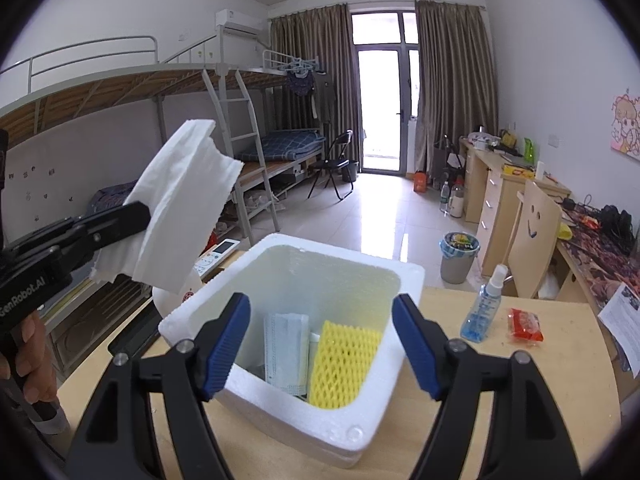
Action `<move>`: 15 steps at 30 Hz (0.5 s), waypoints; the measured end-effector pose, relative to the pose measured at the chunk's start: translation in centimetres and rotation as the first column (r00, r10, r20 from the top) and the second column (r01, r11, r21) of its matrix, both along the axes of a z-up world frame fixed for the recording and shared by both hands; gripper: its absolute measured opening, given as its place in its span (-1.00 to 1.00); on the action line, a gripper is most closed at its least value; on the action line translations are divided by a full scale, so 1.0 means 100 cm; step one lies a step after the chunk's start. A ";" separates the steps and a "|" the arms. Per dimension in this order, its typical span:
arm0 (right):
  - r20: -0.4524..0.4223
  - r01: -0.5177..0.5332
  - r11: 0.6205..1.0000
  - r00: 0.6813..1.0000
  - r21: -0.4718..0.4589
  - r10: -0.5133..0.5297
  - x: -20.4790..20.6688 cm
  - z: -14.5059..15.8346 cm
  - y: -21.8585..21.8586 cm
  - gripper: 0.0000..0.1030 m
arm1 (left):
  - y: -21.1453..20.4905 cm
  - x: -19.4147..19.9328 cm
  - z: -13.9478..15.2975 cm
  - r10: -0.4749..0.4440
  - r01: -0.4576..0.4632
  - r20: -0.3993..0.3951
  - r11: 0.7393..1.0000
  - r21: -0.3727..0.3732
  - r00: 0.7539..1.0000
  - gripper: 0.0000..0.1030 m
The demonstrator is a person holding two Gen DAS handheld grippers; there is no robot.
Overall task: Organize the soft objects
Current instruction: 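Lower the white tissues into the foam box and open the left tool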
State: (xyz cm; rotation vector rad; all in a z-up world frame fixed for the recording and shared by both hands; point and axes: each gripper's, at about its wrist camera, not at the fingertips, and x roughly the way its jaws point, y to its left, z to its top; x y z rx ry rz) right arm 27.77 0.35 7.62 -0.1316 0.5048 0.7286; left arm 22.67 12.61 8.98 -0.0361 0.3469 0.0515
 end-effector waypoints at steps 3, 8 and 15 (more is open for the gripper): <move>-0.010 0.028 1.000 1.000 0.006 -0.028 0.002 0.000 -0.010 0.55 | -0.004 0.003 -0.001 -0.016 0.016 -0.001 1.000 -0.005 1.000 -0.86; -0.004 0.062 0.998 0.998 0.023 -0.062 0.001 0.002 -0.027 0.60 | -0.012 0.007 -0.003 -0.042 0.042 -0.010 0.999 -0.005 0.999 -0.86; -0.007 0.107 0.993 0.994 0.043 -0.107 -0.001 0.000 -0.050 0.61 | -0.020 0.016 -0.004 -0.078 0.078 -0.025 0.997 -0.017 0.997 -0.86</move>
